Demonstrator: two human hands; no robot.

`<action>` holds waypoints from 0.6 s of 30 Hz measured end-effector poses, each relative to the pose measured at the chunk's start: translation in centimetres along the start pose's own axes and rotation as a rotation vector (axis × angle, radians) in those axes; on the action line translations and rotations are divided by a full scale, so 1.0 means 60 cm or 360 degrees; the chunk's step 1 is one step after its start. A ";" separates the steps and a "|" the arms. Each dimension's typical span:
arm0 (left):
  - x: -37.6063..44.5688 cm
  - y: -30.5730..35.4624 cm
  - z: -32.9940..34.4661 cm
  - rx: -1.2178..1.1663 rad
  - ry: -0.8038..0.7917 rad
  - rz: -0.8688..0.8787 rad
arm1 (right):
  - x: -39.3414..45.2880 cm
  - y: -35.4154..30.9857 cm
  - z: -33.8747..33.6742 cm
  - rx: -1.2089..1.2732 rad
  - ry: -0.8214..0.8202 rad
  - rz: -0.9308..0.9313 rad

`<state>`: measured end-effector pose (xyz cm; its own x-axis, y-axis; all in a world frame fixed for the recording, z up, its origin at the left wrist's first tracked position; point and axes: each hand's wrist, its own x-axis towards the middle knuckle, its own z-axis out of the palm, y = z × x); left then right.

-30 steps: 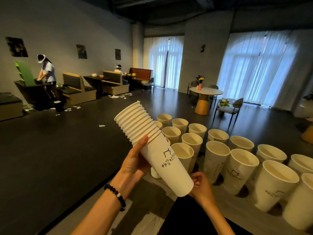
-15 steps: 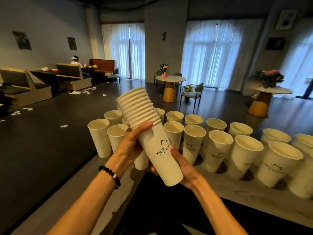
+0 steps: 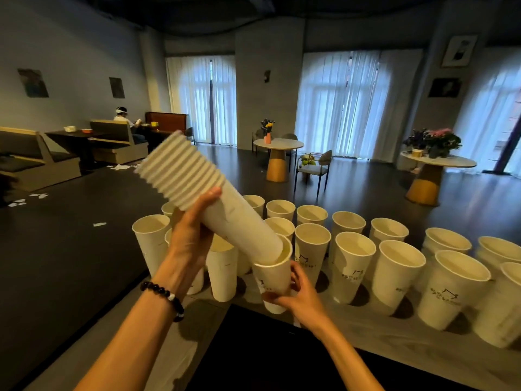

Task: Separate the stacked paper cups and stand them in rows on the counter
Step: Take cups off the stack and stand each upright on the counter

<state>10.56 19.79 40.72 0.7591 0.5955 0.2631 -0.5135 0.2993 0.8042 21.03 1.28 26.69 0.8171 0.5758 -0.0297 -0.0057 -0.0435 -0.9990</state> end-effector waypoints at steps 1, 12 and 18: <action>0.006 0.010 -0.003 -0.0135 0.0076 -0.0012 | 0.006 0.005 0.000 0.0054 0.0051 0.0034; 0.017 0.006 -0.051 -0.0483 0.0253 -0.0200 | 0.050 0.046 0.021 0.0200 0.0159 0.0181; 0.017 -0.007 -0.039 -0.0507 0.0212 -0.0233 | 0.039 0.047 0.010 0.0066 0.0128 0.0270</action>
<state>10.60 22.04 39.39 0.7856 0.6148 0.0693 -0.5182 0.5927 0.6166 22.62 2.99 23.79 0.8459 0.4957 -0.1965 -0.1694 -0.0996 -0.9805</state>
